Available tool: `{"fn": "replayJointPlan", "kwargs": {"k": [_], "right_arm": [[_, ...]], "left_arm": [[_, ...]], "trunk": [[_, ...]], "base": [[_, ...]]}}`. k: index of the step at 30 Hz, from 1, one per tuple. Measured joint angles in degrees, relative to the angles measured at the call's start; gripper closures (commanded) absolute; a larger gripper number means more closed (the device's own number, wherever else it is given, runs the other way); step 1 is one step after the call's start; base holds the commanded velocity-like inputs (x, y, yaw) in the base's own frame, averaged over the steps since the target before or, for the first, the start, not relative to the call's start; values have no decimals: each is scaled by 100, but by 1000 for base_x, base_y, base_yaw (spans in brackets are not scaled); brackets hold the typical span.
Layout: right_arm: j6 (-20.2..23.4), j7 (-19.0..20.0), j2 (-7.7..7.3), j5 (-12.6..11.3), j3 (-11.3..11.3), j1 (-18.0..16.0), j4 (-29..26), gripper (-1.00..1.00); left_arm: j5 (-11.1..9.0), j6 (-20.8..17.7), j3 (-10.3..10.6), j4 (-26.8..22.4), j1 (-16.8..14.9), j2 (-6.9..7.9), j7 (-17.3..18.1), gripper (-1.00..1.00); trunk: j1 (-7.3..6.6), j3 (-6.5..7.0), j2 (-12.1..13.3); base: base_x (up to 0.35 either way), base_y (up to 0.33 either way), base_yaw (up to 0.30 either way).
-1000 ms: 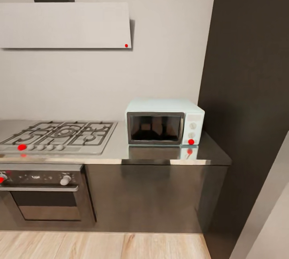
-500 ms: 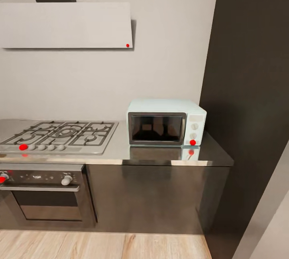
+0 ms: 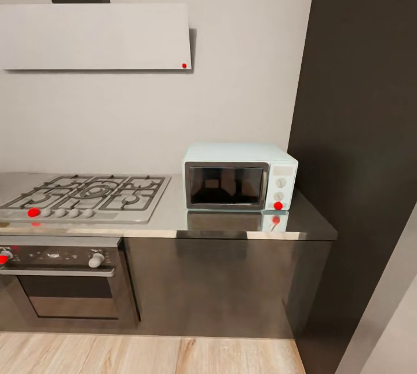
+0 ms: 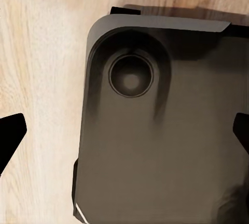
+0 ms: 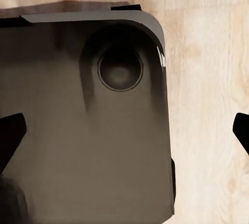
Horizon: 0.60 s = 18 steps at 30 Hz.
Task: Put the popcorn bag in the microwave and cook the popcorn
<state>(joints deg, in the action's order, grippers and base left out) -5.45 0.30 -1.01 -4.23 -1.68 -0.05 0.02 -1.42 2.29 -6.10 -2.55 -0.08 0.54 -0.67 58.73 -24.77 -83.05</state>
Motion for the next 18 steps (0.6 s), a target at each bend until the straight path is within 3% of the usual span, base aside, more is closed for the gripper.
{"fn": "replayJointPlan", "kwargs": {"k": [2, 4, 5, 6, 8, 11, 15, 16, 18], "right_arm": [[117, 26, -28, 14, 8, 7, -495, -100], [732, 33, -38, 13, 9, 9, -1499, -100], [1238, 32, -38, -2, -16, 8, -2156, -100], [2470, 21, -46, -20, -49, 14, -3153, -100], [3326, 4, -48, -19, -63, 10, -5360, -100], [4123, -13, -48, -17, -84, 12, -6651, -100], [5035, -21, -75, 2, -343, -2, -8241, -100], [5421, -22, -179, 16, -479, -148, -8661, -100], [5814, -21, -271, -2, -548, -621, -8855, -100]], "left_arm": [[5, 203, -2, 1, 0, -7, -1, -100], [6, 316, -2, 2, 0, -8, -2, -100], [7, 338, -2, 2, 0, -9, -2, -100], [7, 362, -3, 0, 0, -14, -2, -100], [7, 363, -2, 1, 0, -16, -2, -100], [8, 363, -3, 0, 0, -18, -2, -100], [13, 366, -3, 0, 0, -18, -2, -100], [14, 370, -3, 2, 0, -19, -2, -100], [15, 372, -2, 3, 0, -18, -2, -100]], "trunk": [[0, 1, 0], [0, 2, 0], [0, 2, 0], [0, 0, 1], [0, 1, 0], [0, 0, 0], [0, 0, 0], [0, 2, 1], [0, 2, 1]], "base": [[0, 0, 0], [0, 0, 0], [0, 0, 0], [0, 0, 0], [0, 0, 0], [0, 0, 0], [0, 0, 0], [0, 0, 0], [0, 0, 0]]}}
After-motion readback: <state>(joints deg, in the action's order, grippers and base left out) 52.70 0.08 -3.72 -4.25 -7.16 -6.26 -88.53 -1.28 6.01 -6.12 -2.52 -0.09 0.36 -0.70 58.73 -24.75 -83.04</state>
